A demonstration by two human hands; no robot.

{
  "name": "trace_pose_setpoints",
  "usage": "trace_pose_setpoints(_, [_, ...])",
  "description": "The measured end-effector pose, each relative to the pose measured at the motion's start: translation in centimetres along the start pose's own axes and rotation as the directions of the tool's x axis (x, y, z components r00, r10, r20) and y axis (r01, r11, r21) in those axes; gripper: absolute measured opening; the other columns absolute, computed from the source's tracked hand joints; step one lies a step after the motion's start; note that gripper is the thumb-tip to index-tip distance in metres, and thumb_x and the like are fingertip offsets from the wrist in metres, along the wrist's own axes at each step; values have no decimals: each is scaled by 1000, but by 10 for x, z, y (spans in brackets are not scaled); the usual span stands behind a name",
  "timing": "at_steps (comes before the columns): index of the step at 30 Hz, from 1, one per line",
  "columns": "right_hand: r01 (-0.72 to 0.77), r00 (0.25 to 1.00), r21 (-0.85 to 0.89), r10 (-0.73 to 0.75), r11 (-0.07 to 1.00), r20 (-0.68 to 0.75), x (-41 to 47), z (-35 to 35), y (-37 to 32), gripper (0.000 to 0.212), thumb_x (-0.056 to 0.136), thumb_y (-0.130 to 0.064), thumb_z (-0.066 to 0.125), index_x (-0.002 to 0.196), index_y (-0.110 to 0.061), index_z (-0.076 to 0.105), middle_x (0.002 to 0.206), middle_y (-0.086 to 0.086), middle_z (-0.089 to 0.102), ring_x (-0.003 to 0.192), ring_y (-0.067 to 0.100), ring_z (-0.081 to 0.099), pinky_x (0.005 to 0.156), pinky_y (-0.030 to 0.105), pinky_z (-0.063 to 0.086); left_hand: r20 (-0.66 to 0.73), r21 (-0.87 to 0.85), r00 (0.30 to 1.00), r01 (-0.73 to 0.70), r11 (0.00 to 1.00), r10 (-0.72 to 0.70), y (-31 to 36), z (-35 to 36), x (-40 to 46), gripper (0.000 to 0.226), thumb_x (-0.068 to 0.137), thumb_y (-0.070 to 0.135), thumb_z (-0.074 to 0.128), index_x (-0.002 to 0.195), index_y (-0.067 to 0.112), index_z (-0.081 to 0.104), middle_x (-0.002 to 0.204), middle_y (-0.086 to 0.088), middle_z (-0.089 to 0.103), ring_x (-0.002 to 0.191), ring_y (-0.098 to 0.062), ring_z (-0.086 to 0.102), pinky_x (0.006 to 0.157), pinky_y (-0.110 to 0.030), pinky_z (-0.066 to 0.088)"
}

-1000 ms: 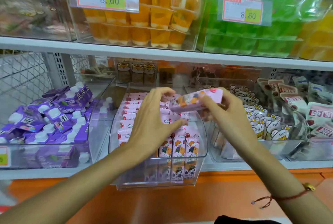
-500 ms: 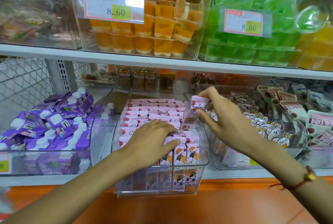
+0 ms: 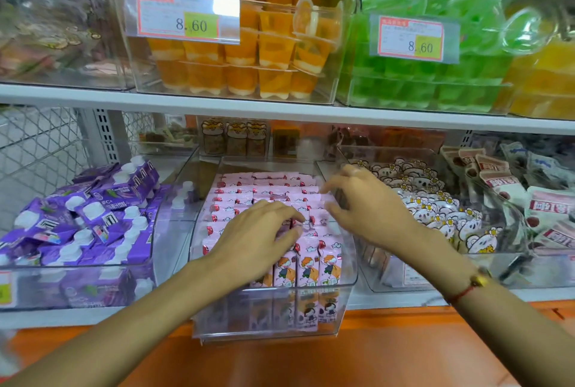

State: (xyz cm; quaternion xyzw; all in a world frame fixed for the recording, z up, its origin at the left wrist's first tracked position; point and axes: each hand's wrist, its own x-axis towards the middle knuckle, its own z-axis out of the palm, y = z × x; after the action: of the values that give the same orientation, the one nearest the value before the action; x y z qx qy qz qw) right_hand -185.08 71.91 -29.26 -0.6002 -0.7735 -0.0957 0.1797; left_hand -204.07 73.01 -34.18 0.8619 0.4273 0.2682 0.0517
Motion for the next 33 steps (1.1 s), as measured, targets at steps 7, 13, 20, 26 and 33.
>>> trace_pose_setpoints(7, [-112,993,356,114,928,14,-60,17,3,41,95,-35,51,135,-30,43,79,-23,54,70,4,59,69,35,50,224,-97,973,82,992,-58,16,1,43,19,92,33,58,105,28,71,75,14,62,66,0,54,62,-21,42])
trace_pose_setpoints(13, [-110,993,451,116,886,16,-66,20,4,43,96,-33,50,138,-32,40,72,-26,54,67,1,58,71,39,51,367,30,929,43,999,-51,28,-3,61,12,86,33,68,91,24,74,74,15,64,68,0,53,60,-22,42])
trace_pose_setpoints(20, [-149,988,511,151,847,38,-63,19,8,33,99,-35,39,131,-31,46,77,-9,63,70,13,64,72,41,51,385,-132,923,66,989,-11,43,-10,40,11,86,28,68,76,30,65,86,7,73,87,-9,66,85,-38,52])
trace_pose_setpoints(26, [-138,979,497,193,857,-61,-44,1,3,23,99,-24,45,114,-20,61,89,-7,64,77,12,60,74,30,48,-173,-464,971,68,883,-166,43,-28,30,7,93,30,60,94,23,63,91,9,67,90,-6,63,86,-32,52])
trace_pose_setpoints(33, [-63,995,838,-29,543,93,-17,-23,-34,28,93,-29,58,120,-21,59,101,-2,67,91,8,61,83,25,51,-402,-725,879,-135,675,-255,40,-55,12,7,91,26,63,88,33,65,86,11,72,84,-6,68,80,-31,57])
